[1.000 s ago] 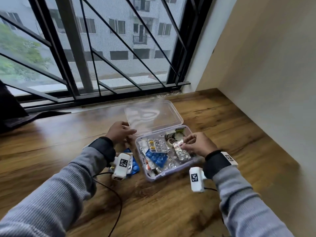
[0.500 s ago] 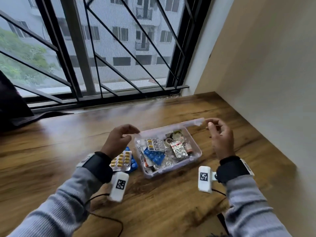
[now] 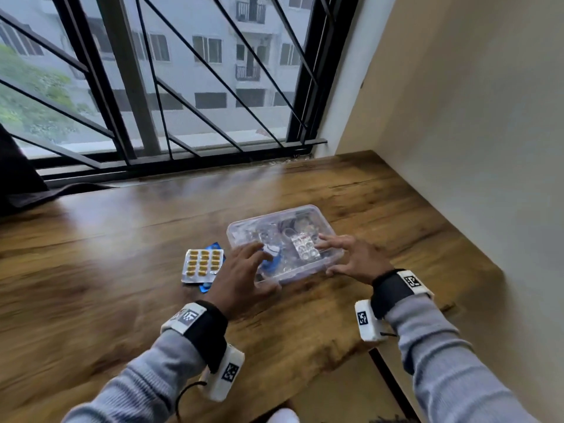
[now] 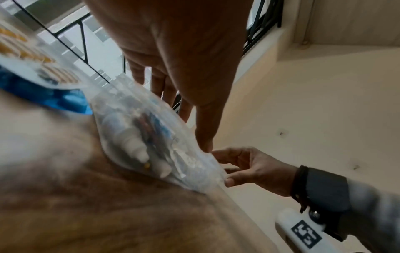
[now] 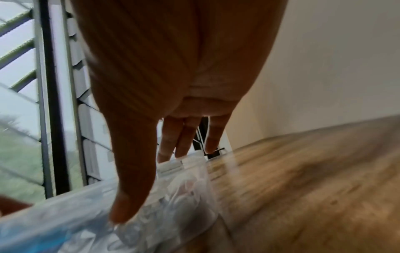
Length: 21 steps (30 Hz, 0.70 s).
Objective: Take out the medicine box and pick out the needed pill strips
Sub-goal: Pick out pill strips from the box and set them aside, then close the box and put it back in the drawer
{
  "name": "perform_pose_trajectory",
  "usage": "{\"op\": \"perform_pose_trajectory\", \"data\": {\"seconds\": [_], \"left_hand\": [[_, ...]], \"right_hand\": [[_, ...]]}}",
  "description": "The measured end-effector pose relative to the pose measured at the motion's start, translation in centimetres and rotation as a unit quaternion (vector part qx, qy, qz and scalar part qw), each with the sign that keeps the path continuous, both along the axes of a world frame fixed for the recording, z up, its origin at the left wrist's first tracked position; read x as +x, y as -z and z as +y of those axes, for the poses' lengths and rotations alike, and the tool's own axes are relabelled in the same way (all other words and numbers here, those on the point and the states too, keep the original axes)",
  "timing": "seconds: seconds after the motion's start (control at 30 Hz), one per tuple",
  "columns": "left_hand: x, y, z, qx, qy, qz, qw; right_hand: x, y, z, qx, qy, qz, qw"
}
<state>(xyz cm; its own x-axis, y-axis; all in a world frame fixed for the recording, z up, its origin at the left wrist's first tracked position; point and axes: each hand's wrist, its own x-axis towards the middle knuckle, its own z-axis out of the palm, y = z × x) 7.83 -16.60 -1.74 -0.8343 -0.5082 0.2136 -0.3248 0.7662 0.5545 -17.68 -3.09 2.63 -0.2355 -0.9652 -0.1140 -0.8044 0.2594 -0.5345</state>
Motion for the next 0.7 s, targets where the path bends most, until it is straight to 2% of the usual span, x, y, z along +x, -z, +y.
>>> {"op": "perform_pose_trajectory", "data": {"seconds": [0.23,0.33,0.47,0.57,0.7], "left_hand": [[-0.9,1.6,1.2,-0.015,-0.063,0.031,0.997],[-1.2,1.7,1.8,-0.015,-0.086,0.016,0.996],[-1.3,1.3,2.5,0.025,-0.112,0.022,0.993],[-1.5,0.9,3.0,0.040,-0.130,0.009,0.991],[-1.5,0.3,5.0,0.015,-0.135,0.025,0.990]], "right_hand": [[-1.2,1.2,0.1,0.013,0.013,-0.089,0.996],[-1.3,1.4,-0.2,0.005,0.030,-0.073,0.997],[-0.6,2.7,0.0,-0.065,0.085,-0.009,0.994],[0.2,3.2,0.3,-0.088,0.107,-0.001,0.990],[0.4,1.7,2.3,-0.090,0.031,0.018,0.995]]}}
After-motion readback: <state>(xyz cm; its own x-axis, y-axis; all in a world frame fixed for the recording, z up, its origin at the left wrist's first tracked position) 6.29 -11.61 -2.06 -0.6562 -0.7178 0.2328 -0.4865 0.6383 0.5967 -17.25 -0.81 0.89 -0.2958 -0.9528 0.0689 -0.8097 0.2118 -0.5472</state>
